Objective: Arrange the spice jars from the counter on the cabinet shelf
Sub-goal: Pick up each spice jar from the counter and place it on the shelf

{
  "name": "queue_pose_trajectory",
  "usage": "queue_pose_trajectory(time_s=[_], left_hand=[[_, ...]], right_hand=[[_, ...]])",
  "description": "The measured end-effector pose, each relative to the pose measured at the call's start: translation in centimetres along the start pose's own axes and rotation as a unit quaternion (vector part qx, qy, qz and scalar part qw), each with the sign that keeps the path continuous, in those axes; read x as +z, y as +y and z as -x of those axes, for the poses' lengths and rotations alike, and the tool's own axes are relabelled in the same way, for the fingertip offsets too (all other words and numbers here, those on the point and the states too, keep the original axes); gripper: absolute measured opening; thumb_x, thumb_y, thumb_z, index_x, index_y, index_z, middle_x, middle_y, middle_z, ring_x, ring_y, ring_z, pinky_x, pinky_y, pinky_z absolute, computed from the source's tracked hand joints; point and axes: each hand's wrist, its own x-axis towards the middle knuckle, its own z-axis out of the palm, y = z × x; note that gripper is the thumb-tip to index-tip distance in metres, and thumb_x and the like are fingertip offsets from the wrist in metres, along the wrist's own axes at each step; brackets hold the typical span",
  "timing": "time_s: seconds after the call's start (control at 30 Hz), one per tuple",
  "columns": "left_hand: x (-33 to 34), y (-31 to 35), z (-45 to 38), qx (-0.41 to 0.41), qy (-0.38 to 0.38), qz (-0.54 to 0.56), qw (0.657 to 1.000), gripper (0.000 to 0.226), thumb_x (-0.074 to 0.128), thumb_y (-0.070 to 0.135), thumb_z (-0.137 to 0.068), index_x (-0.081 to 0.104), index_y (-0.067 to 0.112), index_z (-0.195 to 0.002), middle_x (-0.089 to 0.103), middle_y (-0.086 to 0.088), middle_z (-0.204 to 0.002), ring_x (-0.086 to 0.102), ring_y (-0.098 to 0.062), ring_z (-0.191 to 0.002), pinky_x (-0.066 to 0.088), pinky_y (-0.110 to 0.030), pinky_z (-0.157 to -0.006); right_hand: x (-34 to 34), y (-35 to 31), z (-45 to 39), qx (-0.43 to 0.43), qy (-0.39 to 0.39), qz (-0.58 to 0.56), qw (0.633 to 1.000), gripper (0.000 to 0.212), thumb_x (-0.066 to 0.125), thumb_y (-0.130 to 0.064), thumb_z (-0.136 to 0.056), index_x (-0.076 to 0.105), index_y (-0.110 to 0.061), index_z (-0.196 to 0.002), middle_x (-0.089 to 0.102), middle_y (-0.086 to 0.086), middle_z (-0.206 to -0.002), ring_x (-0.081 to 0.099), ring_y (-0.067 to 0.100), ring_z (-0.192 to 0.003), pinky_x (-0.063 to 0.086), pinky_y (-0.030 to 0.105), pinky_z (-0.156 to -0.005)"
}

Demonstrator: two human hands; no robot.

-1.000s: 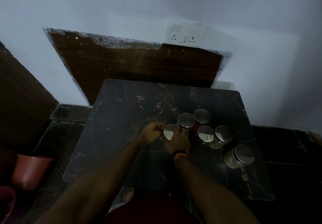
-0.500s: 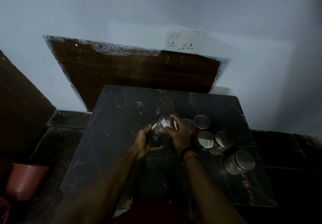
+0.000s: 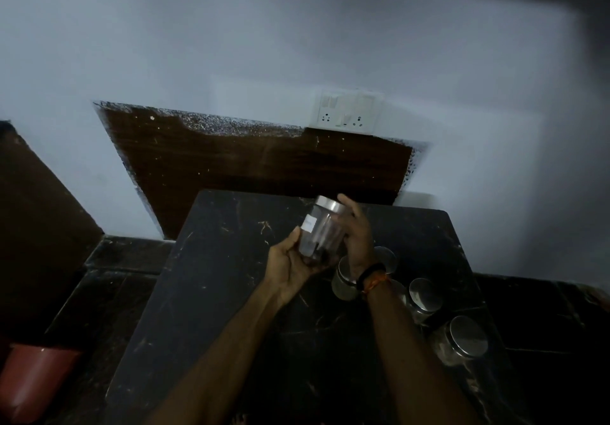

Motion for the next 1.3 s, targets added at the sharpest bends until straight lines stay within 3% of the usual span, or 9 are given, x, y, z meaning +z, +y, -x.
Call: queue_pose_trajectory(time_s=[0.23, 0.4, 0.47, 0.67, 0.77, 0.9, 1.07, 1.3], left_hand=[[6.1, 3.9, -1.7, 0.13, -0.084, -0.073, 0.985, 0.061, 0.068, 0.021, -0.088, 0.047, 0.01, -0.145, 0.047, -0.024, -0.147, 0.047, -0.044, -0.135, 0.047, -0.059, -0.101], [10.0, 6.2, -2.2, 0.197, -0.079, -0.159, 0.964, 0.059, 0.07, 0.012, -0.089, 0.049, 0.018, -0.144, 0.061, -0.022, -0.134, 0.057, -0.04, -0.127, 0.051, -0.056, -0.101], [11.5, 7.3, -2.2, 0.217, -0.086, -0.183, 0.955, 0.061, 0.071, 0.009, -0.088, 0.05, 0.023, -0.144, 0.063, -0.019, -0.132, 0.06, -0.036, -0.125, 0.051, -0.054, -0.101], [14.7, 10.4, -2.1, 0.162, -0.184, -0.16, 0.956, 0.071, 0.064, 0.005, -0.087, 0.043, 0.032, -0.149, 0.061, -0.011, -0.139, 0.057, -0.035, -0.129, 0.043, -0.055, -0.11], [16.0, 11.6, -2.3, 0.163, -0.22, -0.158, 0.949, 0.075, 0.061, -0.004, -0.086, 0.041, 0.031, -0.151, 0.061, -0.013, -0.139, 0.054, -0.036, -0.132, 0.045, -0.054, -0.109], [18.4, 13.3, -2.8, 0.188, -0.228, -0.181, 0.938, 0.079, 0.065, -0.003, -0.086, 0.04, 0.032, -0.151, 0.059, -0.02, -0.139, 0.054, -0.039, -0.131, 0.045, -0.056, -0.108], [21.7, 16.0, -3.5, 0.226, -0.218, -0.218, 0.924, 0.079, 0.073, 0.001, -0.081, 0.046, 0.035, -0.147, 0.064, -0.017, -0.134, 0.059, -0.038, -0.126, 0.049, -0.054, -0.105], [27.3, 20.3, -3.7, 0.268, -0.267, -0.24, 0.894, 0.079, 0.074, -0.001, -0.08, 0.048, 0.035, -0.146, 0.053, -0.041, -0.128, 0.057, -0.048, -0.121, 0.05, -0.052, -0.102]], right_hand=[[1.0, -7.3, -3.5, -0.043, -0.048, -0.07, 0.995, 0.068, 0.059, -0.032, -0.084, 0.037, -0.022, -0.147, 0.062, 0.006, -0.125, 0.069, 0.019, -0.102, 0.056, 0.031, -0.075], [1.6, -11.2, -4.8, -0.086, -0.046, -0.114, 0.989, 0.056, 0.055, -0.037, -0.092, 0.044, -0.011, -0.141, 0.061, 0.018, -0.128, 0.063, 0.03, -0.109, 0.051, 0.042, -0.09], [1.6, -12.6, -5.2, -0.096, -0.058, -0.128, 0.985, 0.05, 0.053, -0.041, -0.094, 0.05, -0.013, -0.136, 0.063, 0.018, -0.126, 0.064, 0.03, -0.107, 0.052, 0.042, -0.089], [1.3, -16.5, -6.0, -0.098, -0.098, -0.169, 0.976, 0.067, 0.053, -0.053, -0.091, 0.048, -0.007, -0.14, 0.052, 0.028, -0.136, 0.057, 0.038, -0.114, 0.053, 0.044, -0.09], [1.4, -18.0, -6.5, -0.106, -0.105, -0.182, 0.972, 0.066, 0.052, -0.053, -0.091, 0.05, -0.008, -0.139, 0.057, 0.026, -0.13, 0.059, 0.036, -0.109, 0.053, 0.044, -0.088], [1.6, -20.8, -7.4, -0.118, -0.109, -0.189, 0.969, 0.058, 0.052, -0.053, -0.09, 0.062, -0.009, -0.128, 0.067, 0.017, -0.114, 0.064, 0.032, -0.099, 0.051, 0.045, -0.088], [1.9, -25.6, -8.4, -0.151, -0.115, -0.131, 0.973, 0.066, 0.057, -0.059, -0.085, 0.061, -0.009, -0.128, 0.064, 0.022, -0.123, 0.063, 0.036, -0.104, 0.045, 0.055, -0.098], [2.5, -33.2, -9.3, -0.228, -0.146, -0.123, 0.955, 0.06, 0.051, -0.054, -0.093, 0.063, -0.006, -0.127, 0.066, 0.02, -0.121, 0.066, 0.033, -0.102, 0.054, 0.048, -0.088]])
